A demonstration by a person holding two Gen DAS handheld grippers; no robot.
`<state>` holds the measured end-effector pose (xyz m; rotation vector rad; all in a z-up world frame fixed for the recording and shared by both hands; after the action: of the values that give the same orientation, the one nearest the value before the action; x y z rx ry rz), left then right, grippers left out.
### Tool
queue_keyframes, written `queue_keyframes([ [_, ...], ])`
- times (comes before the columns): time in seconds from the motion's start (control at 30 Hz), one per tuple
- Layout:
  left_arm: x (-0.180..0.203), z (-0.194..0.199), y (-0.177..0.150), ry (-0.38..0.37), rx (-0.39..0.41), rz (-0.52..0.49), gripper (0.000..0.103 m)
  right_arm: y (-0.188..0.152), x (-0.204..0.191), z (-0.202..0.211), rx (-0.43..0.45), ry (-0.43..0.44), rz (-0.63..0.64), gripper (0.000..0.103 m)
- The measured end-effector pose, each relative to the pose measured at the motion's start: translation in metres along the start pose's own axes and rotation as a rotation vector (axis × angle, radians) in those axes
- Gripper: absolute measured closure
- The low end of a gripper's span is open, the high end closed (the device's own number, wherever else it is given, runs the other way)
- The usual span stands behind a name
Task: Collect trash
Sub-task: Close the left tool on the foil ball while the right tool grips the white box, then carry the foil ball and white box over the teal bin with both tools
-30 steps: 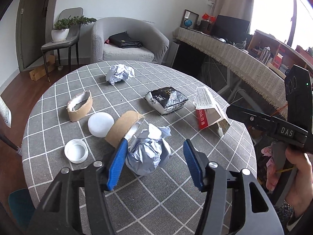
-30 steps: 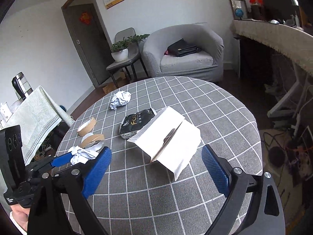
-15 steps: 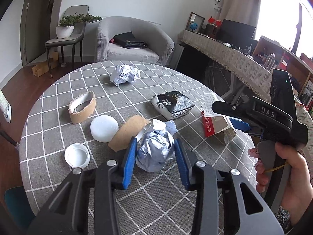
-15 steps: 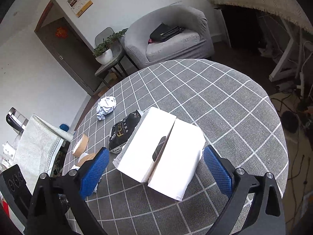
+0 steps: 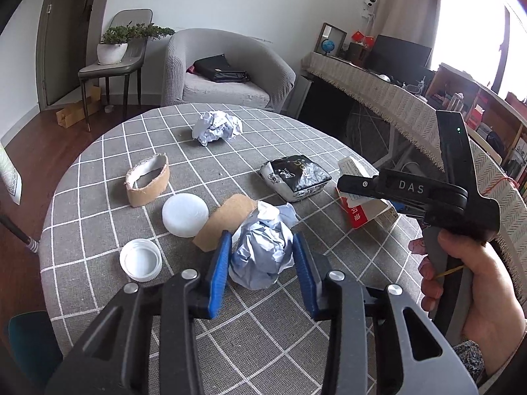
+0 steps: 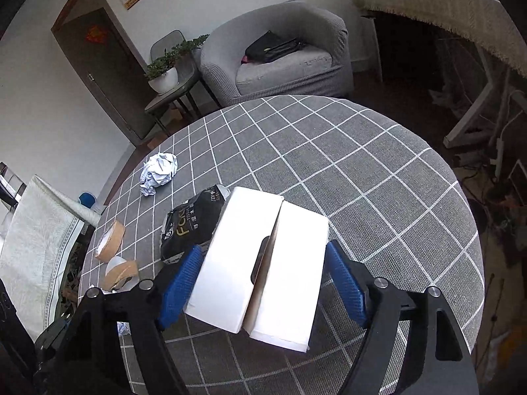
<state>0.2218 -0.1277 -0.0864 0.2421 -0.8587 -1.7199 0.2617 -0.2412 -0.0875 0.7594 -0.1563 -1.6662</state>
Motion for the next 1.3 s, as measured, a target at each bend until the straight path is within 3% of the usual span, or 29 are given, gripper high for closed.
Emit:
queue_keyframes([
  [0.13, 0.000, 0.006, 0.000, -0.002, 0.008, -0.006, 0.063, 0.000, -0.001, 0.004, -0.003, 0.003, 0.005, 0.038],
  [0.4, -0.011, 0.026, 0.002, 0.005, 0.038, 0.009, 0.063, 0.005, -0.015, 0.021, 0.031, 0.021, 0.022, 0.038],
  [0.43, -0.013, 0.030, 0.001, 0.008, 0.042, 0.010, 0.063, 0.005, -0.019, 0.022, 0.032, 0.025, 0.029, 0.043],
  [0.63, -0.024, 0.054, 0.001, 0.023, 0.074, 0.021, 0.063, 0.002, -0.047, 0.024, 0.032, 0.065, 0.062, 0.048],
  [1.3, -0.113, 0.139, -0.016, 0.184, 0.126, 0.118, 0.063, -0.014, -0.167, 0.003, 0.006, 0.215, 0.170, 0.048],
])
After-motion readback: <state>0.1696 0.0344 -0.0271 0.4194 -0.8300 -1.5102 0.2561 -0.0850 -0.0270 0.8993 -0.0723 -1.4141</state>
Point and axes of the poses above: each gripper's, at about its wrist camera, not at the fingertips, and z roughly against the way its jaws point, x to its right, y to its top, the point moved 7 cm from there along -z, roughly the way its jaws point, and after that the axes turned 7 degrees about -x, right-handed, at the moved point
